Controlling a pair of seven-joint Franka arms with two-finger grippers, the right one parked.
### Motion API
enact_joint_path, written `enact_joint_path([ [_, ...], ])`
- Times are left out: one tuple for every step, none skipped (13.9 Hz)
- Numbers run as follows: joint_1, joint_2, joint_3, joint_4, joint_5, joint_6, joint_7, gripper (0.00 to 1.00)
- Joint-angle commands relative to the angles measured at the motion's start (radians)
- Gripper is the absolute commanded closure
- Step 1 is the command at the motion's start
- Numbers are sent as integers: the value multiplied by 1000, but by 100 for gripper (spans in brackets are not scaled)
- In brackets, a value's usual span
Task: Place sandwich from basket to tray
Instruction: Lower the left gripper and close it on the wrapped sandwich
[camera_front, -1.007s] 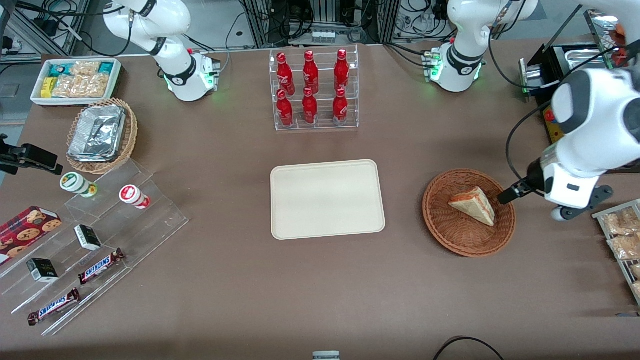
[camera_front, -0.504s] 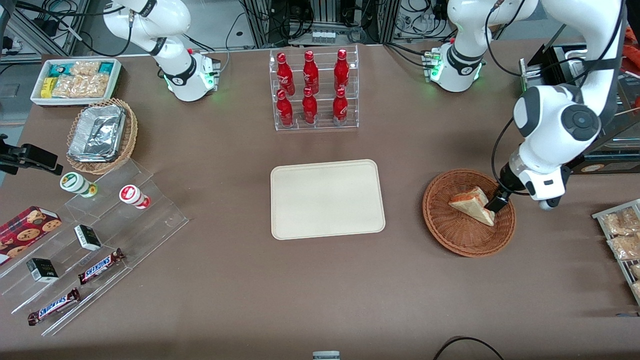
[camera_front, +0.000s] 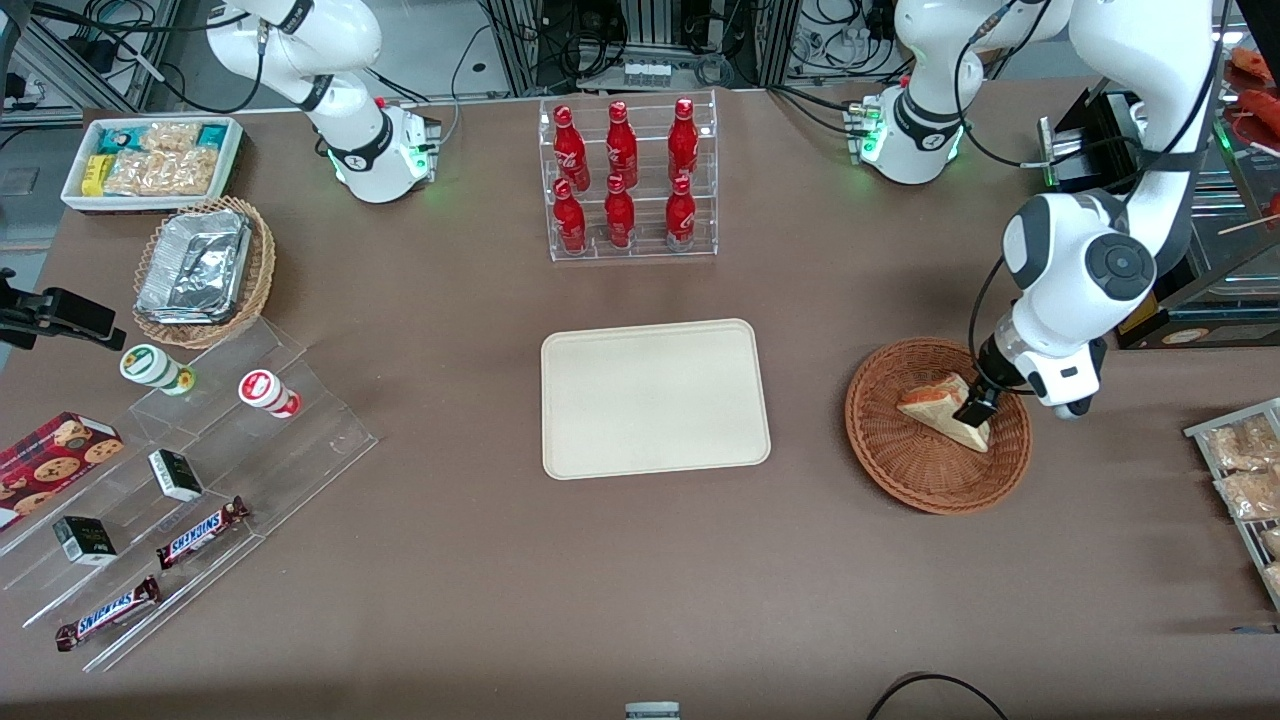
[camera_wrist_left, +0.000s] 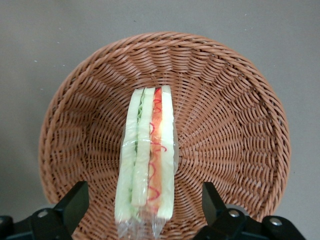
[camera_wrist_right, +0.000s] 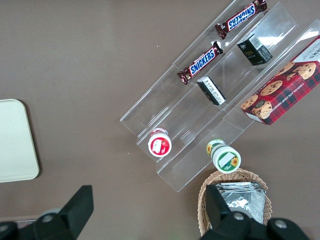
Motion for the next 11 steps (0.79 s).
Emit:
enact_joint_path([
  [11,51,-10,-2,0,71,-52,0],
  [10,57,-10,-1,0,77,-60,0],
  [10,63,-10,-1,0,77,-60,0],
  [10,71,-10,0,0,79,-60,8],
  [7,75,-10,0,0,79,-60,30],
  [7,82,-10,2,1,79,-60,59],
  [7,86,-10,2,3,83,-58,86],
  [7,86,-10,5,3,83,-50,100],
  [7,83,-10,8,3,79,-41,100],
  [5,73,-13,11,10,65,-37,100],
  [5,41,-22,18,41,27,-21,100],
])
